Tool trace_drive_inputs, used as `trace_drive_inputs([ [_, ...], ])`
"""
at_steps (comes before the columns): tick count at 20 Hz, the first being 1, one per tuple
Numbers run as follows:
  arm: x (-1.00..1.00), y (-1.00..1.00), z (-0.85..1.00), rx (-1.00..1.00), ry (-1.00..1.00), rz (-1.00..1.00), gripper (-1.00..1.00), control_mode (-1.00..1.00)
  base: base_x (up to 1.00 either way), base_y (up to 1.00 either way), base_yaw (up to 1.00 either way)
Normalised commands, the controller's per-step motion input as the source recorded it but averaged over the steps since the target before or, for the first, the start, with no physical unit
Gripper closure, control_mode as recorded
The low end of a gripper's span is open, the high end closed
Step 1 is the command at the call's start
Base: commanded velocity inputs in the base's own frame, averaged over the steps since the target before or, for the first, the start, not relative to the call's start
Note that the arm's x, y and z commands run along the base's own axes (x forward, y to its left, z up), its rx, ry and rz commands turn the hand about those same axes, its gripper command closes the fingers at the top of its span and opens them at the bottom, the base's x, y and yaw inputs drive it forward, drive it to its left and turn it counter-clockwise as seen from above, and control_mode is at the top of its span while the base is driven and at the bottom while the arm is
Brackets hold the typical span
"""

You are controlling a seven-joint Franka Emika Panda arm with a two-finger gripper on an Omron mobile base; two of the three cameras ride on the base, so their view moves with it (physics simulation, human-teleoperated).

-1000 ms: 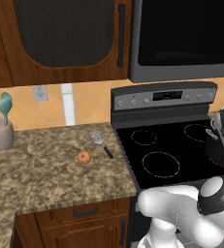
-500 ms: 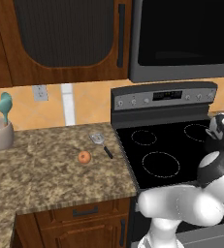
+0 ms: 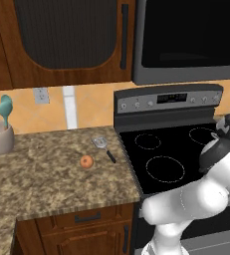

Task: Put the squash and onion in the pot. Retrieve the spatula and lightly stir the vegetables in the pot.

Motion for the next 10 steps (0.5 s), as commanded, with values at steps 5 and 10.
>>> trace_drive_inputs([
  [5, 0.00, 0.16, -0.21, 0.00, 0.08, 0.05, -1.00, -1.00, 0.00, 0.00, 0.00],
  [10, 0.00, 0.05, 0.33, 0.00, -0.02, 0.09, -1.00, -1.00, 0.00, 0.00, 0.00],
])
